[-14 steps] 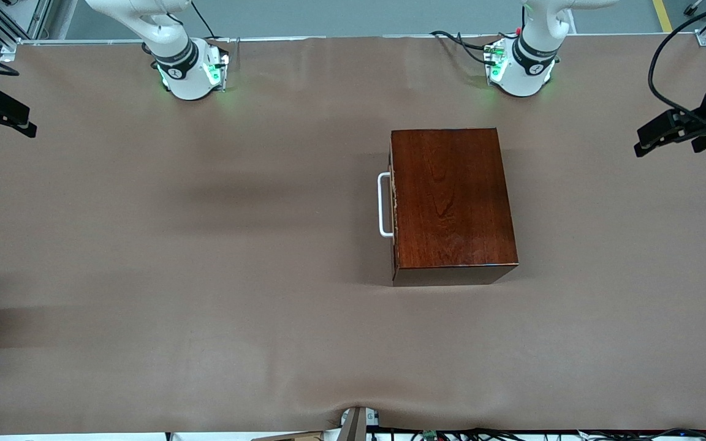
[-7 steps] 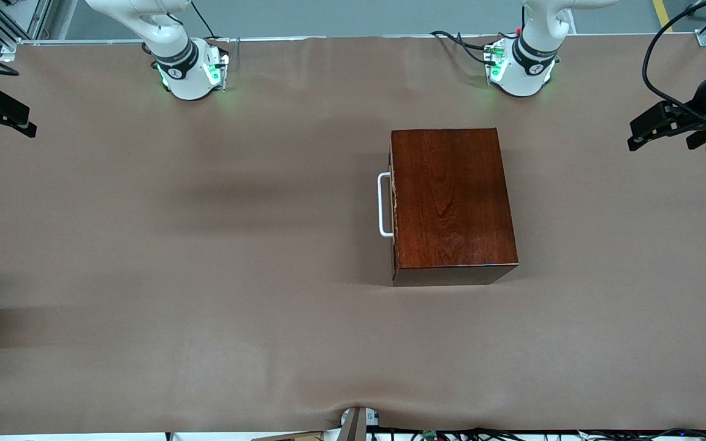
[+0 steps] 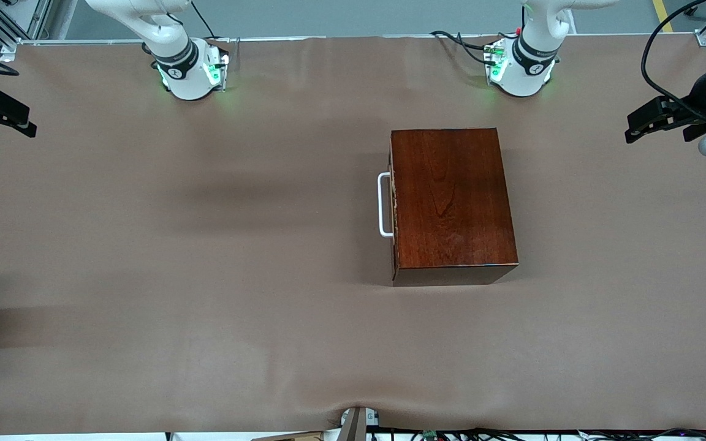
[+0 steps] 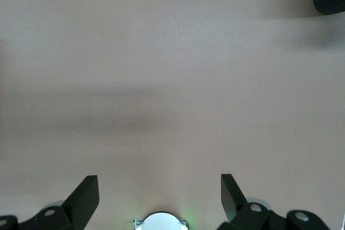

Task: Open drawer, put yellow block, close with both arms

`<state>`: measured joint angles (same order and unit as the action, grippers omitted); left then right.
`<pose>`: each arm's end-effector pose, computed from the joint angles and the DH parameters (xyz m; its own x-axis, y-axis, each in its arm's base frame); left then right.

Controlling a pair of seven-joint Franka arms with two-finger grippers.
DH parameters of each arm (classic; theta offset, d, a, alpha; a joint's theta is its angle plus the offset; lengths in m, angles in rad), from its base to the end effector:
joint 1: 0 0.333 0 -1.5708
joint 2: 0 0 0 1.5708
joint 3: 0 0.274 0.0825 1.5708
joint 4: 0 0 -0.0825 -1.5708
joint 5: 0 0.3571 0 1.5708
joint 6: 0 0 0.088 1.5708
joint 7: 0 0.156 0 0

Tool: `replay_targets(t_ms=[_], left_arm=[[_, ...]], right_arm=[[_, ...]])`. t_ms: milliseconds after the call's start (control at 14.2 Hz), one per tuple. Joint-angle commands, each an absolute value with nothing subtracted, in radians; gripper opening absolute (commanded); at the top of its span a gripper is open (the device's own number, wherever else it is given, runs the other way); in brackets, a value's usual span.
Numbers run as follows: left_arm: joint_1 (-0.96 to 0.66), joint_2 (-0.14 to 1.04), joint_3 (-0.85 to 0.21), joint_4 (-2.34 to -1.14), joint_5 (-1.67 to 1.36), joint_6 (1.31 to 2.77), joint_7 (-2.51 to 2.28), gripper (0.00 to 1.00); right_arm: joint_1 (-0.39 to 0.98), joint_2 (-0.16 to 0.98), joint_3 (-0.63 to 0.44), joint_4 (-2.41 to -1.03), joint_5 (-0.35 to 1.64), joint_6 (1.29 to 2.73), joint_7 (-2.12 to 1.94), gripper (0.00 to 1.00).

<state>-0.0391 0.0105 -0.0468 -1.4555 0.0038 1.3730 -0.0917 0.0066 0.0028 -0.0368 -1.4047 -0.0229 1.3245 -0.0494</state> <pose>0.5032 -0.0426 0.5620 0.9957 0.0069 -0.0922 0.0058 -0.9999 -0.0118 0.4966 -0.0189 0.5835 0.9964 0.0137 -0.0839 0.0153 -0.9997 0.0186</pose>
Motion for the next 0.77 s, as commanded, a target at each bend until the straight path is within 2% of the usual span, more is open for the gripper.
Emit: replay_targets(t_ms=[0, 704], left_arm=[[-0.026, -0.002, -0.058, -1.453, 0.04, 1.358, -0.054, 1.0], [-0.025, -0.003, -0.054, -1.451, 0.04, 1.358, -0.014, 1.0]], right_arm=[[-0.018, -0.009, -0.021, -1.407, -0.023, 1.318, -0.055, 1.0], [-0.02, -0.009, -0.021, -1.408, -0.021, 1.315, -0.057, 1.0]])
